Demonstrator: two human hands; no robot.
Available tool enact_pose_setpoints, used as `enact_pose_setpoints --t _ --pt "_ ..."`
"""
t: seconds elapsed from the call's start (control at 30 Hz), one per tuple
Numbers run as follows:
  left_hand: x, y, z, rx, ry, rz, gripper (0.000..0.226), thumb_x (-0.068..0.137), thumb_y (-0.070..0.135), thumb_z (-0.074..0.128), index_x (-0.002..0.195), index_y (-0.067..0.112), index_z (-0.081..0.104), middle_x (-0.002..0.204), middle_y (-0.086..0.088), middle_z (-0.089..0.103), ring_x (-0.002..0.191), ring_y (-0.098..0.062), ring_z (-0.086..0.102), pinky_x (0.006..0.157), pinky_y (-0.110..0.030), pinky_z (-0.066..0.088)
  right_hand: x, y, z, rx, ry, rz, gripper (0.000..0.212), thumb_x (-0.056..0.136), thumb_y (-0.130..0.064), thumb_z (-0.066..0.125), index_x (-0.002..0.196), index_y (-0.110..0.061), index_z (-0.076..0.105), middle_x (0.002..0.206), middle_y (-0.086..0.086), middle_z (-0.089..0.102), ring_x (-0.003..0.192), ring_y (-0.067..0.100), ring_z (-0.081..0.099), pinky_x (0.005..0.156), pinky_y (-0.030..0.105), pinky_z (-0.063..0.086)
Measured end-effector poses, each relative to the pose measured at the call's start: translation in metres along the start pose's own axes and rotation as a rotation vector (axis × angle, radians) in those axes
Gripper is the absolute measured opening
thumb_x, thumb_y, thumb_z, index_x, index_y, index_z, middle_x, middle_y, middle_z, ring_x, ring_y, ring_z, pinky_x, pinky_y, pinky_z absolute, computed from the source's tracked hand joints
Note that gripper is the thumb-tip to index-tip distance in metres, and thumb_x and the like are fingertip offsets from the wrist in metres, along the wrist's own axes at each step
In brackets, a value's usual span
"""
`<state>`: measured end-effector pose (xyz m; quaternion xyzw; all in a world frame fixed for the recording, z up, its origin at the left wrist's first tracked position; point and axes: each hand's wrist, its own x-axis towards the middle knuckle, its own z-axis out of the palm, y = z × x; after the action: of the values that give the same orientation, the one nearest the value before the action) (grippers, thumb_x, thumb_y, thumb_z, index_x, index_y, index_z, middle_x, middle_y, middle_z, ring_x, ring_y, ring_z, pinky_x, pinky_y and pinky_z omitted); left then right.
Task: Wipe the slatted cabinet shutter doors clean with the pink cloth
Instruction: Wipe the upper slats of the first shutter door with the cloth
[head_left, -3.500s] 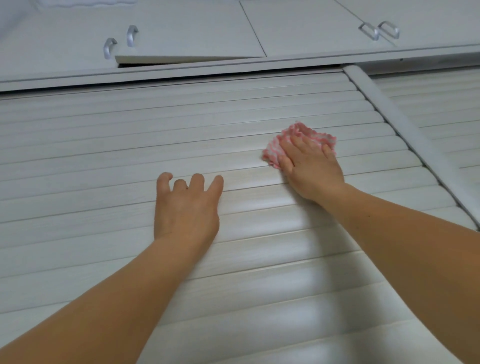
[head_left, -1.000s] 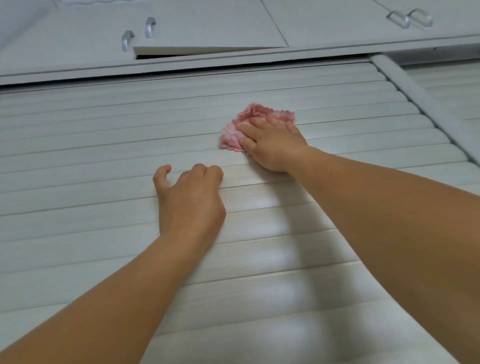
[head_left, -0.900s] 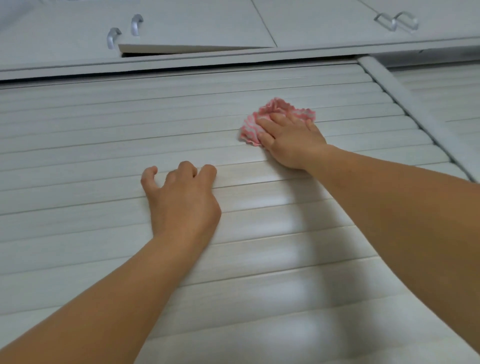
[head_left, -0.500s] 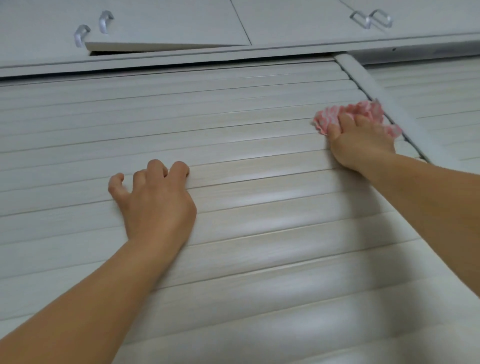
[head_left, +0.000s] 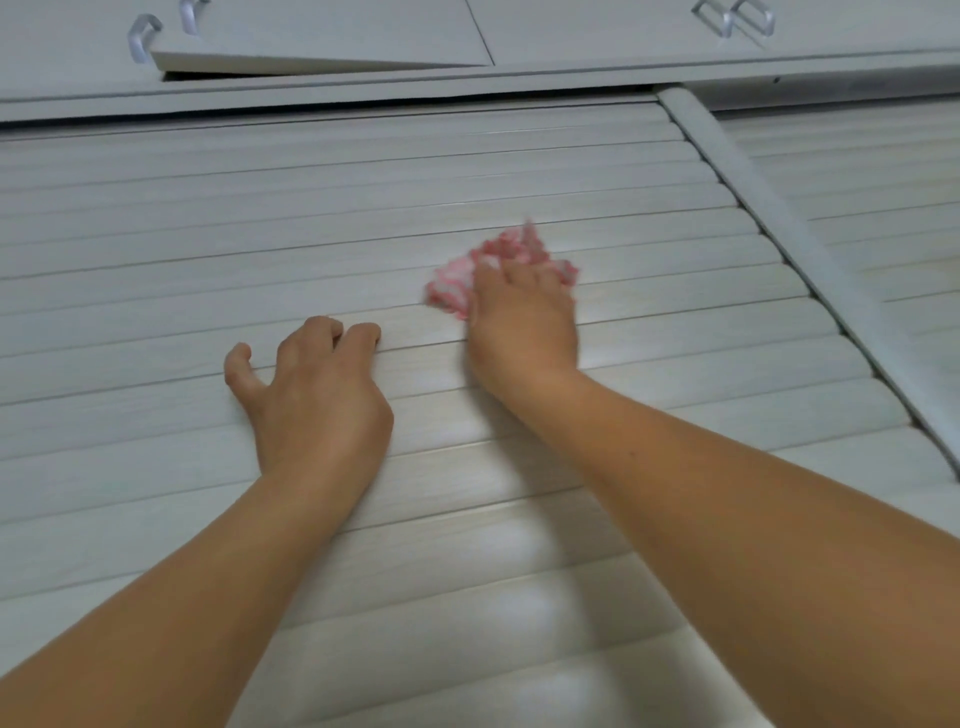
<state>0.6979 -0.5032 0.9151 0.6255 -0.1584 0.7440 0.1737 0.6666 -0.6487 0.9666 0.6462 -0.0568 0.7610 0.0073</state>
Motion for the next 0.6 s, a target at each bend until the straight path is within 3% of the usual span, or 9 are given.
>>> enact_pose_setpoints --t 0.13,0.23,0.3,0.37,0.43,0.6 --pt "-0.01 0.012 0.003 -0.02 0.032 0.056 0.047 0.079 0.002 0.041 0.117 0.025 0.057 0.121 -0.006 0.051 0.115 -0.026 0.045 0.104 -0.047 0.005 -0.005 -0.012 0.006 0.059 -0.025 -0.246 0.036 0.097 -0.02 0.039 0.13 -0.018 0.051 0.134 0.005 0.051 0.123 0.028 0.041 0.098 0.035 0.028" --pt "-0.015 0.021 0.006 -0.017 0.028 0.082 0.044 0.078 0.001 0.044 0.112 0.022 0.06 0.117 -0.005 0.053 0.111 -0.027 0.046 0.102 -0.046 0.007 -0.012 0.009 -0.006 0.048 0.039 -0.327 0.029 0.09 -0.013 0.048 0.115 -0.013 0.064 0.119 0.009 0.062 0.107 0.032 0.056 0.088 0.037 0.041" --pt "-0.017 0.023 0.006 -0.025 0.013 0.073 0.043 0.079 -0.002 0.048 0.113 0.021 0.059 0.119 -0.004 0.052 0.113 -0.026 0.044 0.103 -0.047 0.007 -0.014 0.027 -0.017 0.053 0.101 -0.3 0.026 0.086 -0.01 0.054 0.107 -0.01 0.068 0.119 0.012 0.063 0.105 0.034 0.059 0.086 0.041 0.046" --pt "-0.018 0.022 0.005 -0.017 0.005 0.076 0.045 0.079 -0.003 0.048 0.115 0.023 0.058 0.12 -0.003 0.051 0.115 -0.024 0.042 0.104 -0.046 0.005 -0.011 0.048 -0.027 -0.024 -0.009 -0.238 0.033 0.095 -0.017 0.046 0.126 -0.013 0.058 0.144 0.008 0.044 0.125 0.032 0.045 0.099 0.039 0.035" --pt "-0.018 0.021 0.004 -0.006 -0.007 0.089 0.047 0.08 -0.003 0.047 0.117 0.023 0.057 0.119 -0.002 0.051 0.115 -0.023 0.042 0.105 -0.047 0.004 -0.007 0.076 -0.035 -0.09 -0.028 -0.152 0.037 0.098 -0.024 0.04 0.132 -0.015 0.051 0.152 0.006 0.031 0.127 0.032 0.04 0.102 0.037 0.03" --pt "-0.017 0.017 0.001 0.028 -0.025 0.114 0.051 0.08 -0.004 0.043 0.121 0.025 0.056 0.119 -0.001 0.054 0.114 -0.021 0.045 0.105 -0.05 0.004 0.0 0.153 -0.05 -0.167 0.021 0.037 0.033 0.097 -0.024 0.038 0.118 -0.008 0.058 0.143 0.015 0.042 0.112 0.04 0.046 0.092 0.043 0.037"
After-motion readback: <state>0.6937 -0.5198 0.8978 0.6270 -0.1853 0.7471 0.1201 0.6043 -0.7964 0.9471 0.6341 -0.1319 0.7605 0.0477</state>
